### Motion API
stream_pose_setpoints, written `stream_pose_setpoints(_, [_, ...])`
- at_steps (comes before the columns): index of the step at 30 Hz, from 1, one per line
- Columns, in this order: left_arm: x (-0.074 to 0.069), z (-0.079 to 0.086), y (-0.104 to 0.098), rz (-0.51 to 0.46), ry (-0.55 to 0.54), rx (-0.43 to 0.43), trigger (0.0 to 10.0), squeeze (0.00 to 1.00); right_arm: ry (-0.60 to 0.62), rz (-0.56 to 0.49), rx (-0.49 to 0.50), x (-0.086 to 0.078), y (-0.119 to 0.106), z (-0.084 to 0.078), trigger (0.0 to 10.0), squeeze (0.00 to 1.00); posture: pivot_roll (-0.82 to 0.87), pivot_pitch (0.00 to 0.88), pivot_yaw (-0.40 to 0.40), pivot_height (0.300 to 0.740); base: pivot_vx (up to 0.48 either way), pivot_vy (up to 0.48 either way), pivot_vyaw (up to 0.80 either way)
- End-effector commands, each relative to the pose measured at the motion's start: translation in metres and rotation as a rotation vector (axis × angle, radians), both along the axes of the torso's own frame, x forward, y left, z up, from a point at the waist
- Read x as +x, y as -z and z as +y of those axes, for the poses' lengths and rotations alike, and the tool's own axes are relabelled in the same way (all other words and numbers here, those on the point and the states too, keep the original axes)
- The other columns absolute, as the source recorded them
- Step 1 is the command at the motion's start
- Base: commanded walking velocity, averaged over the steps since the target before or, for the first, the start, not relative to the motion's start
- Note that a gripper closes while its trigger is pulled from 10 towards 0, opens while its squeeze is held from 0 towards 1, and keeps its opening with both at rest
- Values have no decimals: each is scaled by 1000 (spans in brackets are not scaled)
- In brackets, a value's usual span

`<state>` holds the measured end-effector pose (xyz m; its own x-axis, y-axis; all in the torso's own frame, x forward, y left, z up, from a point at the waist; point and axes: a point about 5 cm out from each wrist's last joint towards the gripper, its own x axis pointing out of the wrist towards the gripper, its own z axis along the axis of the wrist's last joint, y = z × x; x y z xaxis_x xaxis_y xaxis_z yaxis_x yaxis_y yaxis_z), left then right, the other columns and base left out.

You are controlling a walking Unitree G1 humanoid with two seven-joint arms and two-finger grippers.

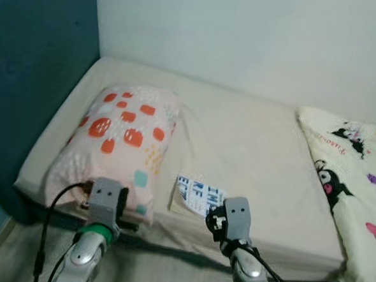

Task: Clean up the room

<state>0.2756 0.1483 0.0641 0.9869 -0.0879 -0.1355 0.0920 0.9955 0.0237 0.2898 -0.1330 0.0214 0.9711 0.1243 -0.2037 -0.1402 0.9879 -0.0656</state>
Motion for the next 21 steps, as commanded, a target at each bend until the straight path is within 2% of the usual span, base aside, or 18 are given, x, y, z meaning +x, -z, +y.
stream_pose_setpoints(1, [-3,-7,5,20,26,1,10000,0,19,30,-17,-6,8,-8,10000,0,38,27,-60,740,-390,0,0])
stream_pose_setpoints(21, [-2,-8,6,21,31,0,10000,0,36,33,-8,-8,9,-9,10000,0,36,31,-59,740,-392,0,0])
